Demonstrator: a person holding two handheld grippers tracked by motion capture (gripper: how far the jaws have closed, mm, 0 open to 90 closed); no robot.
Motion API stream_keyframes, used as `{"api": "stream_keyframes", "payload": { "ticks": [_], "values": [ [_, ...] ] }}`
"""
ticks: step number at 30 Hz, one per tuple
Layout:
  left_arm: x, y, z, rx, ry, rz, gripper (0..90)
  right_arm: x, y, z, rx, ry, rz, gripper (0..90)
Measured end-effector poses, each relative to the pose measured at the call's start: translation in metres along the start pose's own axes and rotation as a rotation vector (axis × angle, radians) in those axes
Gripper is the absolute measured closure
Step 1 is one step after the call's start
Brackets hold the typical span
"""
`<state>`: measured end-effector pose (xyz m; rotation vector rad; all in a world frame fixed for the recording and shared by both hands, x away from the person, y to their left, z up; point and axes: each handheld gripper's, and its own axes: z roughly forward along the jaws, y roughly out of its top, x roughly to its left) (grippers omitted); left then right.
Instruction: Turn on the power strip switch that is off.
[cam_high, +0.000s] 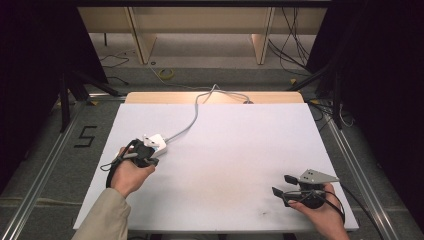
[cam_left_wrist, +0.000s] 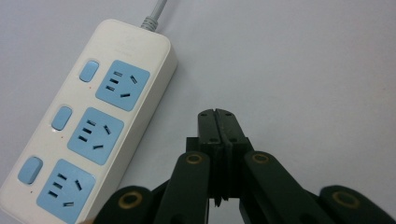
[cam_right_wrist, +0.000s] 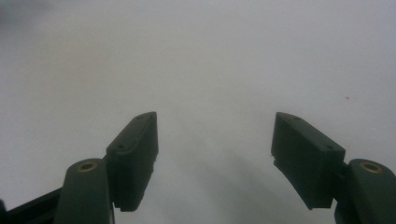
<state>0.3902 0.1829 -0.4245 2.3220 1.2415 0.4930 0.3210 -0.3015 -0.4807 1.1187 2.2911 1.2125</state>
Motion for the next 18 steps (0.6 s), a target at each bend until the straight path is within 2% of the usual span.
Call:
{"api": "stream_keyframes", "payload": {
  "ticks": [18],
  "values": [
    [0.012,0.005,-0.006,0.003,0.005,-0.027,89.9,0.000,0.000,0.000,-0.001,-0.001,-0.002,32.7]
  ]
}}
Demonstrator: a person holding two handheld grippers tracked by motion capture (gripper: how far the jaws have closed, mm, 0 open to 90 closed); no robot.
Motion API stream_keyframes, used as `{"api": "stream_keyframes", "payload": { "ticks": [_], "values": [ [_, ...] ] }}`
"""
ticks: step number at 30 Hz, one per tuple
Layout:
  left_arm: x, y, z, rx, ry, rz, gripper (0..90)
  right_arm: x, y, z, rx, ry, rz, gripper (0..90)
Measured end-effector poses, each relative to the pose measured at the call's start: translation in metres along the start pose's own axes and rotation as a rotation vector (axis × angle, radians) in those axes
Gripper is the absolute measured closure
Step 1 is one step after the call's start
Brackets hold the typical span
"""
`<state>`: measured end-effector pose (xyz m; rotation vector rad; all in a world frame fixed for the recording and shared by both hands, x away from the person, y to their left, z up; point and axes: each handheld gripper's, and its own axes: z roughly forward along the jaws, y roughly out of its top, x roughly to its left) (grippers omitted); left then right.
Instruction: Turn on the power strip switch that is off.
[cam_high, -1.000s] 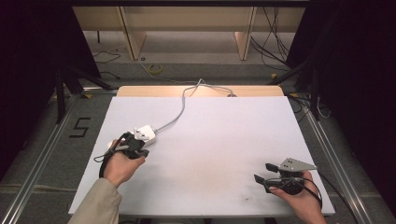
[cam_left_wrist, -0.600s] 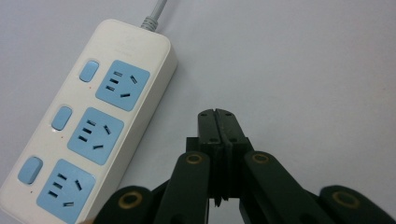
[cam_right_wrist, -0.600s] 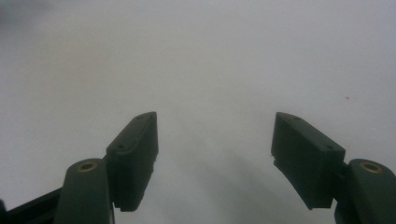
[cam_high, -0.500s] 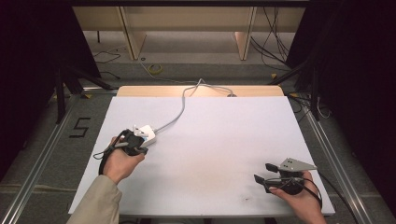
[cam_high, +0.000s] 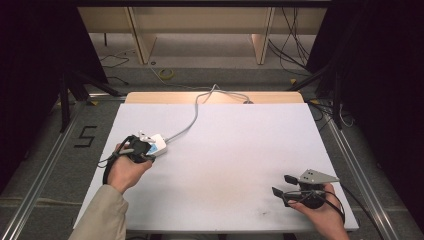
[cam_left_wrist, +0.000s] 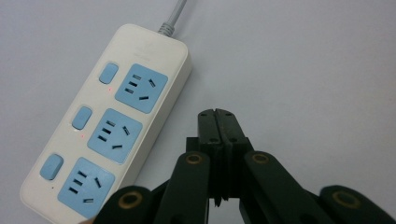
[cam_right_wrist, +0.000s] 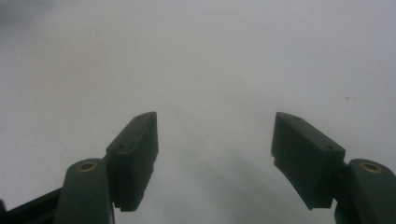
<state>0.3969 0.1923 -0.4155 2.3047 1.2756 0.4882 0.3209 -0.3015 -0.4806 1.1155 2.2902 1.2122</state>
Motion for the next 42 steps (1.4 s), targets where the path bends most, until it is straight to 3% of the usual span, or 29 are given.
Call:
{"api": "stream_keyframes", "payload": {
  "ticks": [42],
  "values": [
    [0.032,-0.004,0.000,0.026,0.039,-0.075,89.9,0.000,0.000,0.000,0.000,-0.003,-0.003,32.6]
  ]
}}
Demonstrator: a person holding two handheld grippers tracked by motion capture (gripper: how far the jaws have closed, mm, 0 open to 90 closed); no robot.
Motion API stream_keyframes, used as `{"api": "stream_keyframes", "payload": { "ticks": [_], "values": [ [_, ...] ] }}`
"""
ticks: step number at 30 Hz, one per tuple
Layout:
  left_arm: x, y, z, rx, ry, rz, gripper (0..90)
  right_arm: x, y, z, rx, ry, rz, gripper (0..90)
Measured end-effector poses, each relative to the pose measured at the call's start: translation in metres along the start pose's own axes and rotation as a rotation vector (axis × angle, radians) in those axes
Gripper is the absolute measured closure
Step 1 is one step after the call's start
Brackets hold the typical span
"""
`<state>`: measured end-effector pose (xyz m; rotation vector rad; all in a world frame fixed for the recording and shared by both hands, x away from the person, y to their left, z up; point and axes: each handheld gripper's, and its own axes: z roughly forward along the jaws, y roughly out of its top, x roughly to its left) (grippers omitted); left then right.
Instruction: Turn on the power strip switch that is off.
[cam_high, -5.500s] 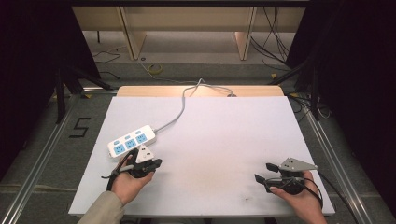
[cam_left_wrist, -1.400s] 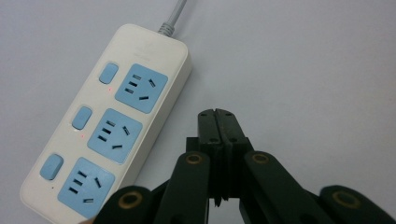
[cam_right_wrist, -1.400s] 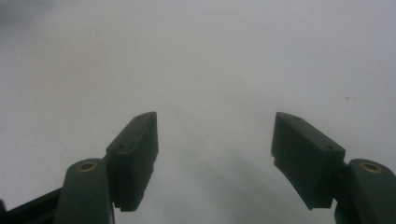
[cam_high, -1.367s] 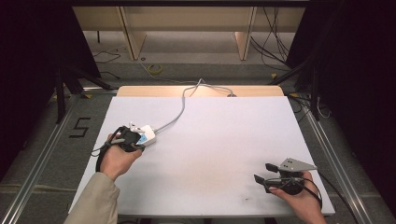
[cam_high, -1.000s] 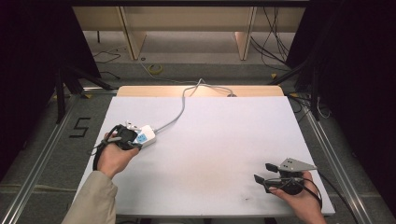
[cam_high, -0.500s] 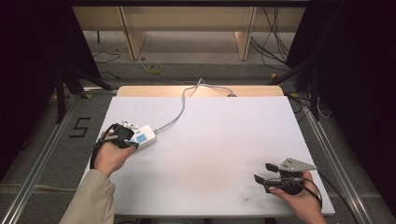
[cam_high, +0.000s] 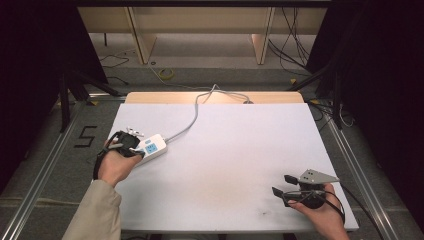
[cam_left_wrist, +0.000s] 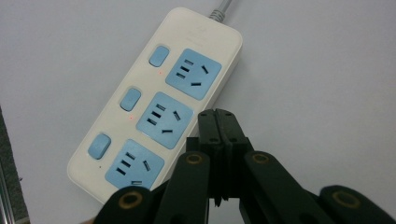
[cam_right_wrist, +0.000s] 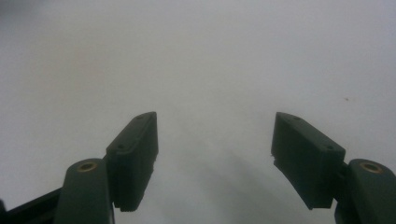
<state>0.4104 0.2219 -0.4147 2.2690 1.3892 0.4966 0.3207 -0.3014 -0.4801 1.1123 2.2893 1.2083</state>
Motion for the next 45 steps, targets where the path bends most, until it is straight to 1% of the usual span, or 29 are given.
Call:
{"api": "stream_keyframes", "payload": {
  "ticks": [11,25,29,37,40,45],
  "values": [
    [0.007,0.001,0.003,0.008,0.004,-0.005,89.9,0.000,0.000,0.000,-0.001,0.000,0.000,32.6],
    [0.010,0.001,0.005,0.020,0.001,-0.002,89.9,0.000,0.000,0.001,-0.002,0.000,0.000,32.6],
    [0.013,0.001,0.005,0.021,0.001,0.005,89.9,0.001,0.000,0.001,0.001,0.001,0.001,32.6],
    [0.017,0.000,0.007,0.028,0.001,0.001,89.9,0.001,0.000,0.001,-0.001,0.001,0.003,32.6],
    [0.020,0.000,0.008,0.035,0.001,0.007,89.9,0.001,0.000,0.001,0.000,0.001,0.003,32.6],
    [0.023,0.000,0.009,0.042,0.006,0.000,89.9,0.001,0.000,0.001,-0.002,0.002,0.004,32.6]
  ]
}}
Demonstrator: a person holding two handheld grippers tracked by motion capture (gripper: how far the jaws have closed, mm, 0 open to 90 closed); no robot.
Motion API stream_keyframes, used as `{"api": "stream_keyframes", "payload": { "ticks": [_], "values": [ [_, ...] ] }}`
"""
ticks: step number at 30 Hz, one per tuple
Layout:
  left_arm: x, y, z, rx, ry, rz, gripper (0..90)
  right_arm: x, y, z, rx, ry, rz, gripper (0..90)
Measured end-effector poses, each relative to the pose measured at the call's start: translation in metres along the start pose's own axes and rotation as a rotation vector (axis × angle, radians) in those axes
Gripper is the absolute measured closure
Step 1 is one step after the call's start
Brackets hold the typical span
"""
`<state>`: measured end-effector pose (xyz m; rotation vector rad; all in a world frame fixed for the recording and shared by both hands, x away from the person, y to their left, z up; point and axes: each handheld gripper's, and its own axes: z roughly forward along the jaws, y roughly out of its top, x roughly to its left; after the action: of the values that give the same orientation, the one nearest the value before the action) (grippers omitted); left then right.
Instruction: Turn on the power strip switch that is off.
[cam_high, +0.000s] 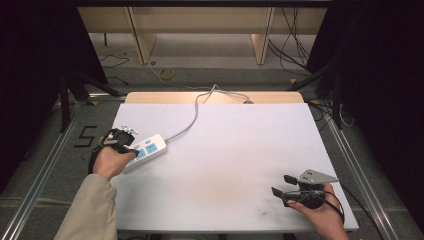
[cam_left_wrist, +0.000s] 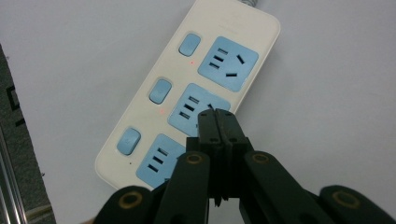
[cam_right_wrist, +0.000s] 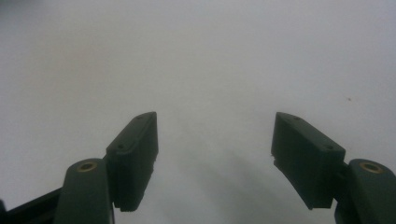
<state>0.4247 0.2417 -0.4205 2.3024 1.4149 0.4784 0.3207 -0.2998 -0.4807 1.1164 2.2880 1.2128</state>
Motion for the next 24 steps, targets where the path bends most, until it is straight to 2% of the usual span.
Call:
{"api": "stream_keyframes", "payload": {
  "ticks": [24],
  "values": [
    [0.019,0.002,0.008,0.043,0.033,0.002,89.9,0.000,0.000,0.000,0.001,0.000,-0.001,32.6]
  ]
}}
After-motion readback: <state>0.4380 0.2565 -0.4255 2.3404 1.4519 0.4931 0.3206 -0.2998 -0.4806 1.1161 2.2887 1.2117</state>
